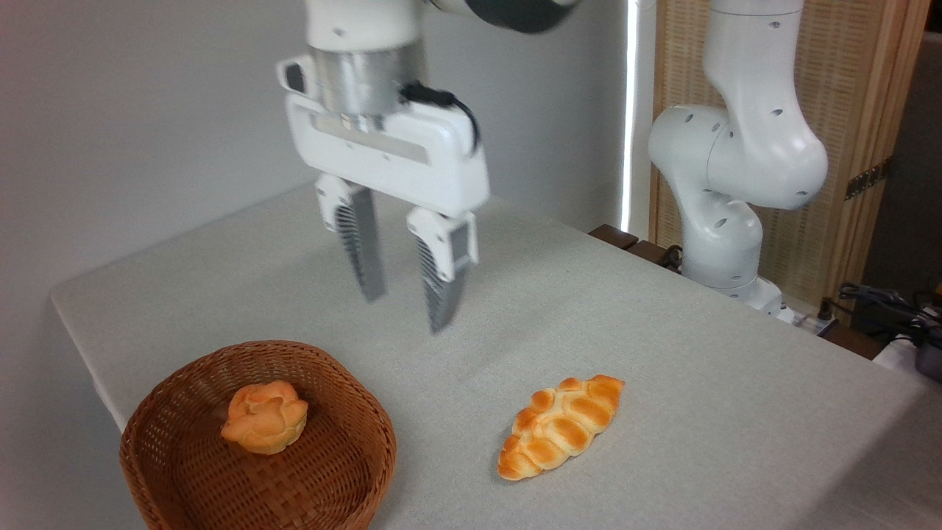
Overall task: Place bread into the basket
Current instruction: 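Lower the gripper onto the braided roll and close it around the roll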
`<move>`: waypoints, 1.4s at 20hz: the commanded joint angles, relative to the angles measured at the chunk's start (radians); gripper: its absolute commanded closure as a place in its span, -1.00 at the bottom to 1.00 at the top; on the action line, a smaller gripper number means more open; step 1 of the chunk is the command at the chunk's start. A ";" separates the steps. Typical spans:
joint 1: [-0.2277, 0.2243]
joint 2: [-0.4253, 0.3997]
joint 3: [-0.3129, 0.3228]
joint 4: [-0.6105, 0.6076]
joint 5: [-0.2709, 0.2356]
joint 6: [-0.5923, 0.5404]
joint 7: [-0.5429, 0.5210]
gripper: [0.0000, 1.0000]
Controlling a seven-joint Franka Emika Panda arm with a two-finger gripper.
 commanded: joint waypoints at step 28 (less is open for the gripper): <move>0.030 -0.069 0.049 -0.534 0.278 0.333 0.235 0.41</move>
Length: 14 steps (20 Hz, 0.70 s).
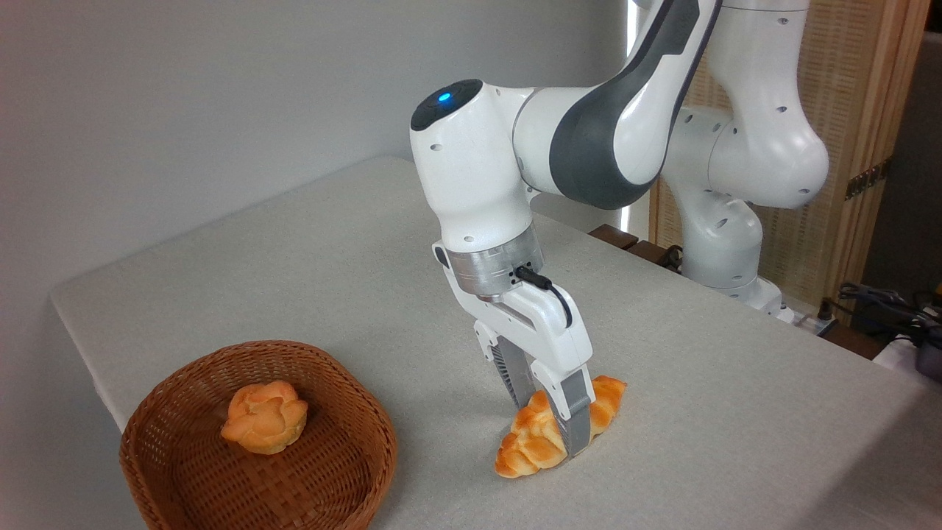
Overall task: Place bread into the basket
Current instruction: 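Lower the gripper onto the braided roll and close it around the roll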
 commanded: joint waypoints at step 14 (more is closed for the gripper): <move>-0.015 0.000 0.006 0.181 -0.019 -0.175 0.008 0.43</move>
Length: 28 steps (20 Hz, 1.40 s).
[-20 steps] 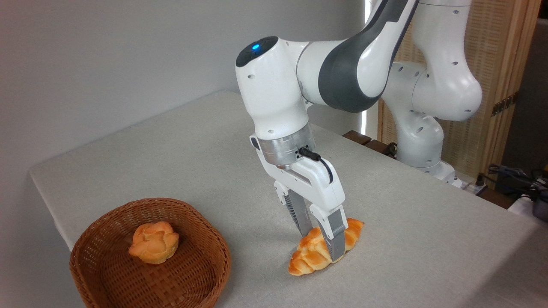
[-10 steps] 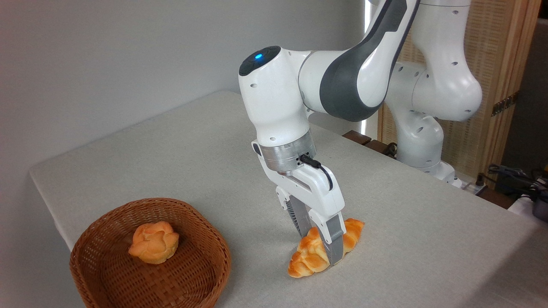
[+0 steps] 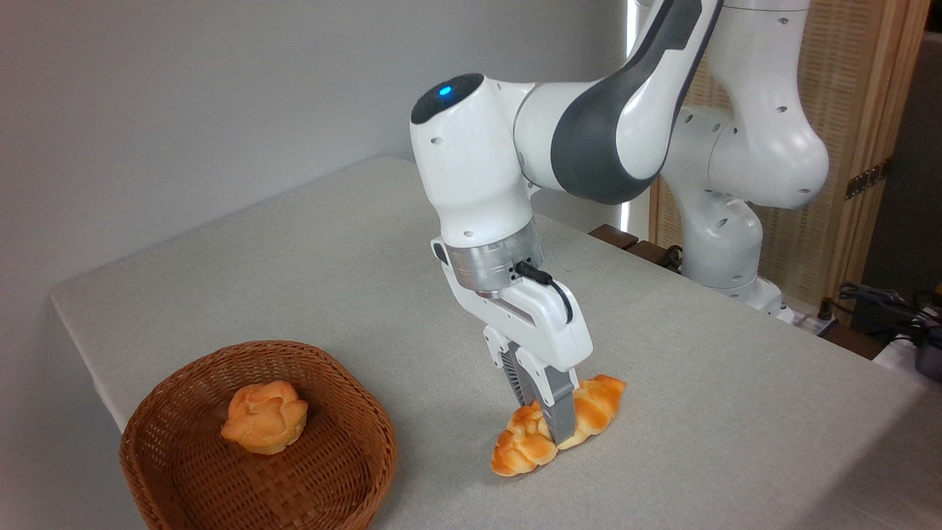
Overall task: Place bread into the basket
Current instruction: 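Lift the braided roll and carry it over the wicker basket, then lower the roll into the basket, open the gripper and raise it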
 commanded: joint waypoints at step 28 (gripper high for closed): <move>-0.109 0.438 -0.049 0.710 -0.192 0.095 -0.042 -1.00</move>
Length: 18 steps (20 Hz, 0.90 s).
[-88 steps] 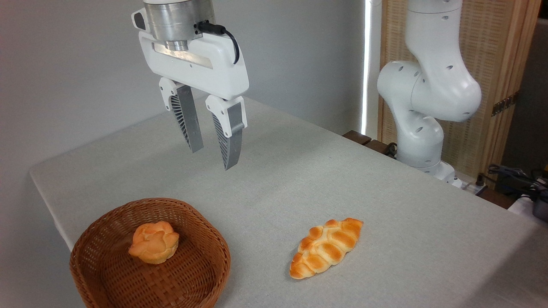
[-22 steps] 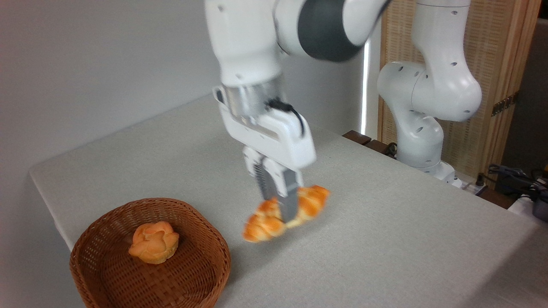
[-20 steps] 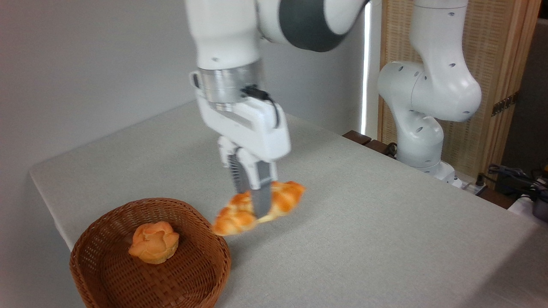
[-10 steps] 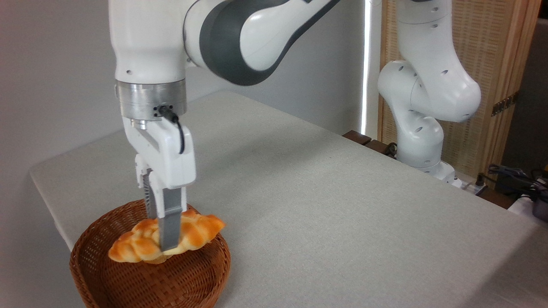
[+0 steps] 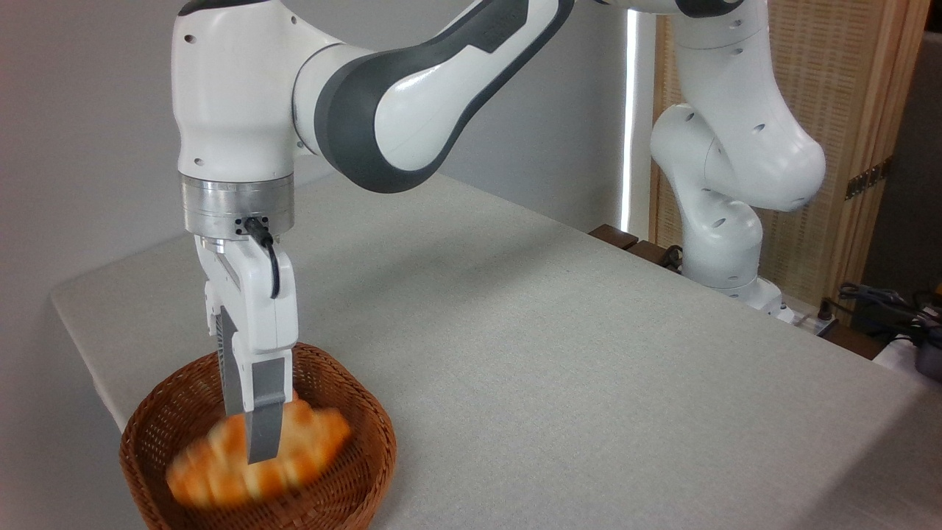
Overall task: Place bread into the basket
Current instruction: 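Lower the roll into the basket, open the gripper and raise it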
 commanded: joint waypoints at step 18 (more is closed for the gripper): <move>0.091 -0.296 -0.046 0.009 -0.117 -0.589 -0.048 -1.00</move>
